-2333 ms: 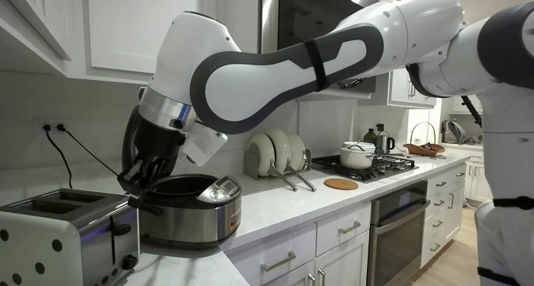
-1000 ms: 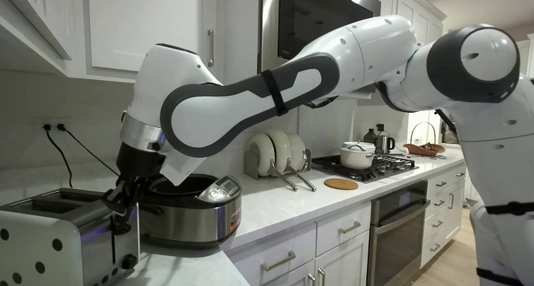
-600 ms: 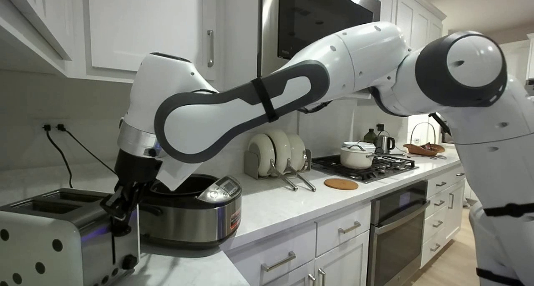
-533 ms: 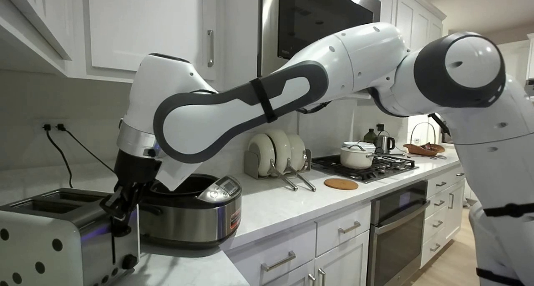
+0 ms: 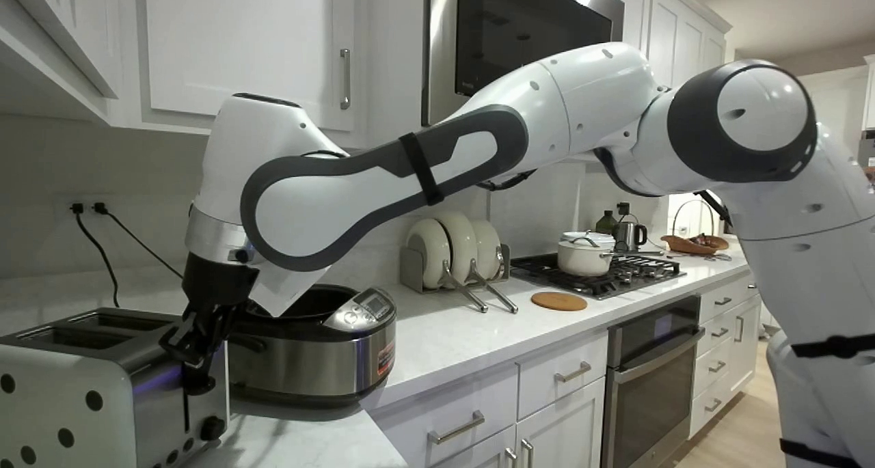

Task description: Push down the toaster lever

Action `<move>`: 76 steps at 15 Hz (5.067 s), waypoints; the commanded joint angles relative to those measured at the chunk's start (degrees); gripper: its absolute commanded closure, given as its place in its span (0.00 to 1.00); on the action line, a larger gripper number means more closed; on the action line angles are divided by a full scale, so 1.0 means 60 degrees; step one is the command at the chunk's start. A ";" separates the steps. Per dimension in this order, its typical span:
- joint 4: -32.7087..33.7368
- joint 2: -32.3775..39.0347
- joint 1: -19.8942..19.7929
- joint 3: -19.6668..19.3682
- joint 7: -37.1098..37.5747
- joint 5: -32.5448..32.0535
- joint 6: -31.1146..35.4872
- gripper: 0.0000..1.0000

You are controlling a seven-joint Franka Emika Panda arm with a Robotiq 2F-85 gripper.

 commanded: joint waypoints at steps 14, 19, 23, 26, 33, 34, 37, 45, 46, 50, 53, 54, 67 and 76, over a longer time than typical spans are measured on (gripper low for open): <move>0.0396 0.0808 0.0185 -0.0173 -0.0032 0.0333 -0.0371 1.00; 0.0336 0.1004 0.0179 -0.0163 -0.0040 0.0470 -0.0402 1.00; 0.0380 0.1032 0.0192 -0.0164 -0.0049 0.0496 -0.0427 1.00; 0.0391 0.1036 0.0186 -0.0156 -0.0056 0.0524 -0.0442 1.00; 0.0343 0.1164 0.0187 -0.0178 0.0006 0.0629 -0.0529 1.00; 0.0352 0.1173 0.0187 -0.0179 0.0005 0.0647 -0.0537 1.00; 0.0351 0.1231 0.0215 -0.0219 0.0065 0.0636 -0.0630 1.00; 0.0497 0.1323 0.0227 -0.0222 0.0052 0.0716 -0.0781 1.00; 0.0559 0.1315 0.0251 -0.0233 0.0055 0.0678 -0.0809 1.00; 0.1044 0.1219 0.0434 -0.0277 0.0059 0.0455 -0.1202 1.00; 0.1326 0.1090 0.0574 -0.0280 0.0042 0.0378 -0.1553 1.00; 0.1383 0.1006 0.0647 -0.0291 0.0051 0.0328 -0.1642 1.00; 0.2487 0.0096 0.1178 -0.0753 0.0810 -0.0232 -0.3794 0.74; 0.2894 -0.0662 0.1178 -0.0611 0.1633 -0.0020 -0.6708 0.13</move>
